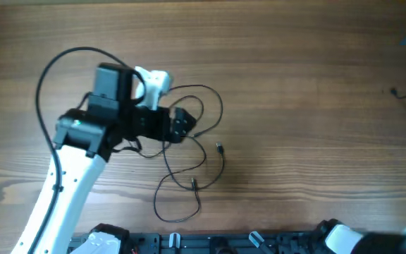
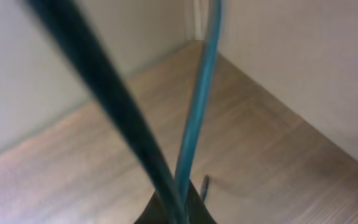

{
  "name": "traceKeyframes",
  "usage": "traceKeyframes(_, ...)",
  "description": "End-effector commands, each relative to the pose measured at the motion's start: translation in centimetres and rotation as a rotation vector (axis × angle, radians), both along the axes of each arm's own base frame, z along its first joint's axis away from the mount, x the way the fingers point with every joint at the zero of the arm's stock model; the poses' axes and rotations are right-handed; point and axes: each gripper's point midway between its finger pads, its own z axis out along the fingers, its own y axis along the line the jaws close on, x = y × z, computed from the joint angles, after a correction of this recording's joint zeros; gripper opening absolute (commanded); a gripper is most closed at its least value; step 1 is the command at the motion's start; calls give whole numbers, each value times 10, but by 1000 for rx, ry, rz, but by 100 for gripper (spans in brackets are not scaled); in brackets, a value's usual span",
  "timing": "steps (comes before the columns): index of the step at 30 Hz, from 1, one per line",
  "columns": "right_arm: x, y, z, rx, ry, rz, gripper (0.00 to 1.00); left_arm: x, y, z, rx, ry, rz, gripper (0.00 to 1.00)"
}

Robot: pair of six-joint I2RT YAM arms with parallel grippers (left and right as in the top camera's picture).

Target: Untangle cables

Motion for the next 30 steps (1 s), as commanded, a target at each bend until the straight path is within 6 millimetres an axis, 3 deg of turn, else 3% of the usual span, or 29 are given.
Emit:
traceKeyframes(1, 16, -26, 3, 171, -179, 47, 4, -9, -15, -5, 77, -36, -69, 99)
traceKeyframes(3, 9, -60, -2, 236, -243, -43, 4, -16, -24, -7, 83, -28, -104, 99)
traceKeyframes(5, -1, -94, -24, 263, -238, -118, 4, -20, -30, -12, 90, -9, -130, 99)
traceKeyframes(9, -24, -142, -94, 377, -151, -262, 4, -21, -40, -31, 112, 54, -155, 99)
traceKeyframes(10, -41, -158, -128, 464, -111, -396, 4, -21, -43, -37, 115, 83, -149, 97)
traceKeyframes(12, -58, -171, -166, 543, -64, -483, 4, -22, -50, -44, 115, 118, -142, 88)
traceKeyframes(14, -69, -178, -183, 571, -47, -515, 5, -20, -63, -40, 97, 75, -172, 88)
traceKeyframes(15, -71, -181, -184, 588, -58, -537, 28, -18, -70, -37, 85, 48, -186, 90)
traceKeyframes(17, -70, -182, -183, 640, -102, -591, 99, -17, -76, -34, 74, 24, -200, 91)
traceKeyframes(20, -74, -174, -190, 766, -134, -686, 100, -17, -76, -34, 72, 33, -192, 92)
traceKeyframes(26, -87, -122, -218, 1036, -8, -807, 100, -17, -76, -34, 70, 30, -192, 92)
traceKeyframes(28, -72, -103, -216, 1052, 31, -666, 100, -17, -76, -34, 70, 29, -192, 92)
traceKeyframes(30, -36, -72, -201, 1011, 46, -328, 99, -15, -77, -33, 66, 21, -192, 92)
